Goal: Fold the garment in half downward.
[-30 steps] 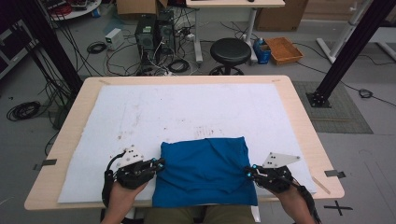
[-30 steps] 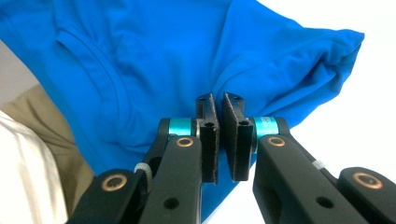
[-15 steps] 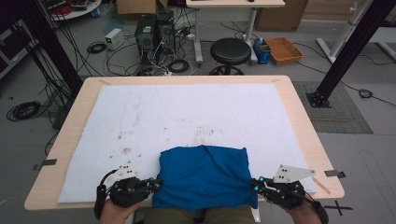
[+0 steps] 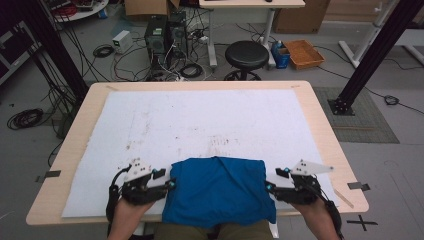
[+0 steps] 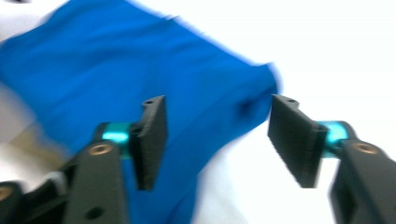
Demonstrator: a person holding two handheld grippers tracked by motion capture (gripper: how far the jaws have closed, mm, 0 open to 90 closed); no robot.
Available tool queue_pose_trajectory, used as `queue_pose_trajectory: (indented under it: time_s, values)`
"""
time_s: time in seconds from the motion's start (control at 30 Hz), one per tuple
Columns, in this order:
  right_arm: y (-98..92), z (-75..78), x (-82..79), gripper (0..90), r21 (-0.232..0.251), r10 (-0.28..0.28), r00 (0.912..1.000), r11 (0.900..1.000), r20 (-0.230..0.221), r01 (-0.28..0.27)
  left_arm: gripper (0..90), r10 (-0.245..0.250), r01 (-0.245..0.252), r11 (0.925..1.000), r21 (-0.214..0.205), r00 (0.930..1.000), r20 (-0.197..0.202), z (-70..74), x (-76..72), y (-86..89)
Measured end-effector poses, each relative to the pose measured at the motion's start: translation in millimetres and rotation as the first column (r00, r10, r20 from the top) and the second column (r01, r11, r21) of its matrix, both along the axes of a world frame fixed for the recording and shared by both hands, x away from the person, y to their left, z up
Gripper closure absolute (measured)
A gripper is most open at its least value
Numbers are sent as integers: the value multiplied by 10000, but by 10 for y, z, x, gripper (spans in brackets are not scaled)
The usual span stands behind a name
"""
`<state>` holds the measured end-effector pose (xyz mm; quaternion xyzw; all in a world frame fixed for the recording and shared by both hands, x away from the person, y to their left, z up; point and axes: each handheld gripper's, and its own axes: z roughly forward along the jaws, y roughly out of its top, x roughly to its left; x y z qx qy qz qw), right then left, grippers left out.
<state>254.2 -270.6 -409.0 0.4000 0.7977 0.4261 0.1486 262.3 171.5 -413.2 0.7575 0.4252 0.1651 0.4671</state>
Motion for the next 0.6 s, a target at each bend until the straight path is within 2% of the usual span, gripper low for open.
queue_pose_trajectory:
  time_s: [0.07, 0.1, 0.13, 0.17, 0.2, 0.23, 0.27, 0.3, 0.33, 0.37, 0.4, 0.43, 0.5, 0.6]
  values:
    - [61, -37, 220, 304, 91, -523, 9986, 9986, 3, 523, 456, 381, -378, 9990, 218, 9992, -102, -37, 227, -46]
    - [103, -69, 319, 301, 22, -735, 9973, 9973, -42, 735, 449, 552, -543, 9981, 286, 9979, -326, -77, 330, -67]
    - [144, -112, 417, 302, -75, -773, 9969, 9970, -174, 772, 444, 655, -636, 9973, 375, 9965, -520, -129, 420, -94]
    - [182, -164, 508, 306, -216, -762, 9965, 9969, -331, 755, 444, 735, -689, 9951, 709, 9952, -643, -182, 492, -111]
    - [213, -216, 583, 337, -465, -836, 9955, 9956, -441, 815, 444, 878, -791, 9917, 1013, 9926, -839, -234, 548, -119]
    - [229, -267, 647, 399, -701, -842, 9950, 9943, -545, 803, 447, 955, -832, 9901, 1128, 9895, -1082, -290, 591, -115]
    - [228, -321, 701, 562, -940, -701, 9945, 9936, -783, 627, 481, 982, -844, 9893, 1194, 9885, -1148, -318, 601, -109]
    - [219, -351, 720, 617, -1081, -540, 9944, 9932, -912, 440, 567, 984, -832, 9882, 1287, 9883, -1166, -348, 597, -99]
    - [194, -372, 725, 667, -959, -426, 9952, 9948, -877, 341, 634, 941, -826, 9885, 1264, 9916, -885, -367, 578, -85]
    - [167, -366, 720, 771, -829, -271, 9949, 9964, -977, 190, 709, 756, -655, 9917, 1102, 9930, -905, -374, 567, -66]
    - [151, -355, 708, 794, -879, -228, 9951, 9960, -965, 143, 823, 695, -604, 9937, 946, 9929, -966, -374, 557, -59]
    - [132, -347, 701, 815, -918, -210, 9950, 9957, -977, 120, 860, 742, -650, 9939, 891, 9918, -1043, -368, 556, -57]
    - [96, -342, 700, 832, -841, -285, 9948, 9963, -981, 203, 874, 902, -853, 9953, 454, 9888, -1185, -367, 569, -23]
    - [52, -319, 722, 838, -731, -435, 9965, 9966, -716, 383, 875, 1161, -1206, 9922, -311, 9860, -1200, -354, 601, 53]
